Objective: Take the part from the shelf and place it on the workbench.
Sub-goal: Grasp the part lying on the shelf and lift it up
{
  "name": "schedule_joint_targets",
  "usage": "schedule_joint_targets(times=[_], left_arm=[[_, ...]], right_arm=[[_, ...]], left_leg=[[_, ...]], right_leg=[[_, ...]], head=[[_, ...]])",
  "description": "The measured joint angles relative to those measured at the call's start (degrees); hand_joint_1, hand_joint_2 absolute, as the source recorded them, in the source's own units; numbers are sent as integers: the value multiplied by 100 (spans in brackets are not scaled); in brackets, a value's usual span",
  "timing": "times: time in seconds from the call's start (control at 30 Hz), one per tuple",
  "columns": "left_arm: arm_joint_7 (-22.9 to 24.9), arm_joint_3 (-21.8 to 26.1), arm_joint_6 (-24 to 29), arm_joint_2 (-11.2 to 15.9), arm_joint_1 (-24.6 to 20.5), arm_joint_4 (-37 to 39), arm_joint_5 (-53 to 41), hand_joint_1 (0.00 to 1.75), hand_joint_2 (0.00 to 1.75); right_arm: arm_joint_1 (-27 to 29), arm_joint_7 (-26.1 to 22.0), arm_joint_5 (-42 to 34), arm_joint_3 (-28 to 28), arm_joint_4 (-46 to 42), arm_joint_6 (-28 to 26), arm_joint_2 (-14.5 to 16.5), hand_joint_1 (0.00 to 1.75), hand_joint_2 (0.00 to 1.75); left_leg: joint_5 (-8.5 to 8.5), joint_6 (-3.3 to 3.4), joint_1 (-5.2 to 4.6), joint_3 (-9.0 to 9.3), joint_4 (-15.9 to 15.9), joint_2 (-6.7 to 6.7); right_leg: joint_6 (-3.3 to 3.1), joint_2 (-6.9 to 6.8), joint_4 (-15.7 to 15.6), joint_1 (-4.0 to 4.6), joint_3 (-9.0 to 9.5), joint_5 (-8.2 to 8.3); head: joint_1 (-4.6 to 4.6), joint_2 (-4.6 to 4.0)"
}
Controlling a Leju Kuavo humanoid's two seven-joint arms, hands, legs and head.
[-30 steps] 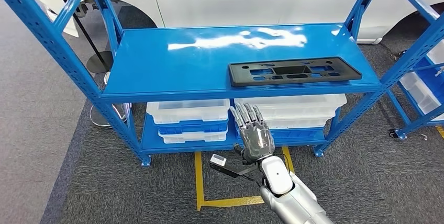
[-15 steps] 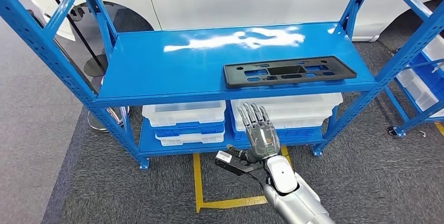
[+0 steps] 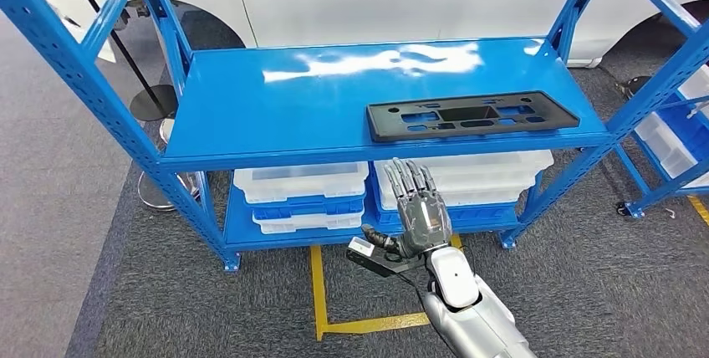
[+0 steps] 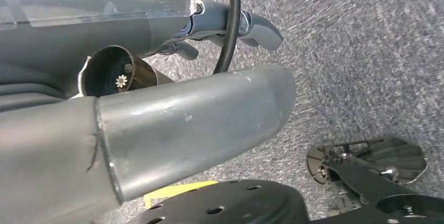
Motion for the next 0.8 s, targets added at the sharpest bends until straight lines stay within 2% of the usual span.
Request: schedule_joint_targets(times=[0.07,0.13,0.17,0.23,0.3,0.33,0.37,0.4,0.43,0.5,0.53,0.67,0.73,0.77,0.8], left_arm=[[0,2,0,-2,-3,0,-5,0,0],[0,3,1,1,-8,0,-16,0,0],[0,3,1,3,-7,0,-24,0,0],[0,4,1,7,-4,0,-36,0,0],[1,4,1,7,-3,0,-39,0,0],[1,5,1,7,0,0,-39,0,0],[2,5,1,7,5,0,-40,0,0],[3,6,1,7,9,0,-42,0,0],[4,7,1,8,11,0,-43,0,0],[4,7,1,9,9,0,-49,0,0],[4,8,1,9,5,0,-55,0,0],[11,10,1,14,-2,0,-92,0,0],[15,11,1,15,-7,0,-110,0,0],[15,13,1,14,-8,0,-116,0,0],[15,15,1,14,-8,0,-120,0,0]], right_arm=[[4,0,0,-13,-35,-1,-2,0,0],[14,1,3,-17,-64,-4,-6,0,0],[12,3,10,-19,-78,-8,-7,0,0],[12,8,30,-20,-103,-17,-5,0,0],[29,11,47,-20,-108,-20,-5,0,0],[40,13,51,-20,-108,-20,-5,0,0],[48,15,55,-20,-108,-20,-5,0,0],[52,18,56,-20,-108,-19,-5,0,0],[53,22,55,-20,-110,-19,-5,0,0],[49,26,32,-20,-117,-18,-5,0,0],[47,19,3,-21,-123,-18,-4,0,0],[48,-7,-52,-28,-151,-42,-2,0,0],[51,40,13,-35,-168,-89,-3,0,0],[57,64,39,-41,-172,-111,-3,0,0],[72,84,64,-47,-173,-127,-3,0,44]], left_leg=[[-22,-45,-14,11,0,38],[-62,-95,-15,26,16,65],[-136,-123,-13,-6,111,52],[-433,-183,15,-250,642,6],[-736,-235,50,-651,1405,-9],[-762,-256,68,-787,1628,-9],[-677,-271,84,-821,1637,-8],[-492,-280,99,-741,1418,-8],[-251,-287,115,-579,1040,-7],[35,-274,121,-251,330,-18],[78,-251,114,-164,141,-27],[76,-105,97,-114,26,-41],[88,-28,110,-85,-19,-35],[81,-6,103,-80,-22,-33],[74,15,95,-79,-20,-32]], right_leg=[[-28,-22,-170,38,77,-4],[-57,19,-211,4,105,12],[-79,30,-238,-21,129,22],[-116,41,-272,-55,167,31],[-128,51,-267,-60,178,17],[-127,60,-262,-62,186,5],[-120,71,-255,-66,197,-10],[-107,84,-246,-72,215,-29],[-87,97,-233,-80,238,-55],[-30,116,-202,-79,265,-107],[5,122,-192,-75,266,-122],[132,128,-166,-69,253,-180],[177,121,207,-79,83,-407],[189,117,568,-78,-94,-580],[198,115,966,-77,-305,-738]], head=[[-1,0],[-1,0],[-2,0],[-3,0],[-3,0],[-3,0],[-3,0],[-4,0],[-3,0],[-2,0],[-1,0],[0,0],[5,0],[7,0],[7,0]])
